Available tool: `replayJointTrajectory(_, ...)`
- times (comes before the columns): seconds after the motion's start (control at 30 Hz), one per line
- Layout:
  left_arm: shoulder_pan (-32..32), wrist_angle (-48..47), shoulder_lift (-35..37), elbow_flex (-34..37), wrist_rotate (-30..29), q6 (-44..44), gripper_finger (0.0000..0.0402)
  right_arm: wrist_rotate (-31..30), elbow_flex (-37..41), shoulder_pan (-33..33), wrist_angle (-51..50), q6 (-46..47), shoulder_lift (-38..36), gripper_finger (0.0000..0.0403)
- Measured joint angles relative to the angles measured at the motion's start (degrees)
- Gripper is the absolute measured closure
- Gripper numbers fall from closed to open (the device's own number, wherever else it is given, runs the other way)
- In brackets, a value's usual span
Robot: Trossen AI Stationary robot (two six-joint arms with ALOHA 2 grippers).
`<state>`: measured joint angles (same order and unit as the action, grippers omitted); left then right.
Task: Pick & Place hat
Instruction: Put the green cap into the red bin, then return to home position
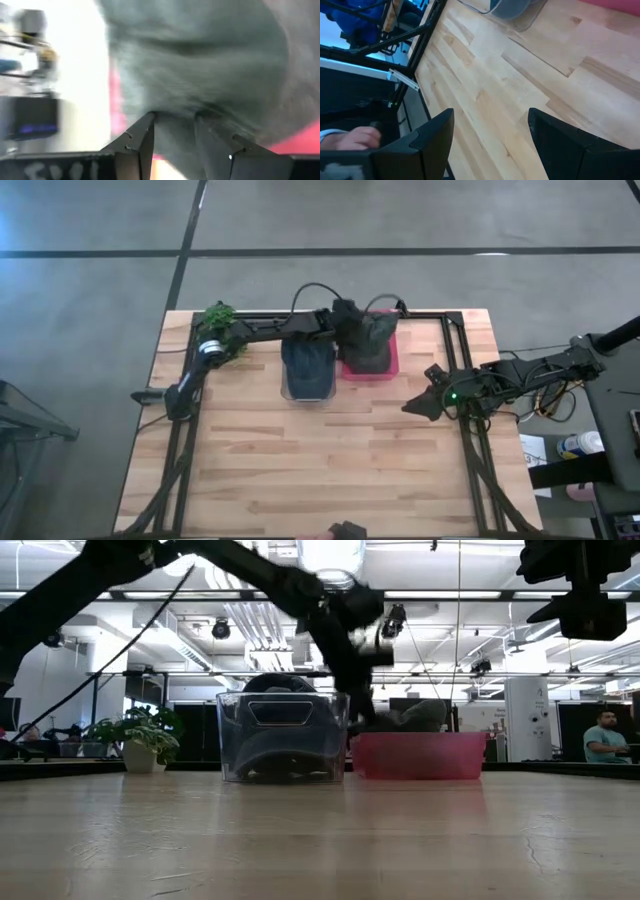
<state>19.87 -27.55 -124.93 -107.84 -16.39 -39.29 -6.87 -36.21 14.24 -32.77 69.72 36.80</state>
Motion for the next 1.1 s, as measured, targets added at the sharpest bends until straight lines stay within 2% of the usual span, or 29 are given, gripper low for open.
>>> replayJointTrajectory(0.13,-0.5,1.1,3.0,-2.4,-3.4,0.7,0.0268,0.0,0.0,0.0,0.0,0.4,0.0,0.0154)
replayJointTrajectory(0.27,-0.8,-2.0,4.1,-2.5,-4.5,6.3,0.0268,-0.1,0.0,0.0,0.0,0.0,0.1,0.0154)
replayJointTrajectory(0.4,-0.8,-6.1,3.8,-1.8,-0.3,8.1,0.0268,-0.2,0.0,0.0,0.0,-0.8,0.2,0.0154)
replayJointTrajectory(0.53,-0.8,-2.7,1.1,1.2,3.7,6.8,0.0268,-0.7,0.0,-0.1,0.0,-1.2,0.5,0.0154)
replayJointTrajectory(0.7,-1.3,3.1,-0.3,3.4,2.0,6.5,0.0268,-0.7,0.0,0.0,-0.1,-1.4,0.9,0.0154)
replayJointTrajectory(0.83,-3.7,1.0,2.9,3.2,-3.4,6.6,0.0268,-0.6,0.0,0.0,0.1,-2.7,0.6,0.0154)
replayJointTrajectory(1.0,-7.2,1.6,13.6,2.9,-2.2,8.4,0.0268,-0.2,-0.3,0.0,1.0,-12.0,-0.5,0.0154)
replayJointTrajectory(1.1,-9.7,1.3,18.8,2.9,-1.4,16.2,0.0268,-1.5,-1.1,0.0,0.4,-16.7,-1.1,0.0154)
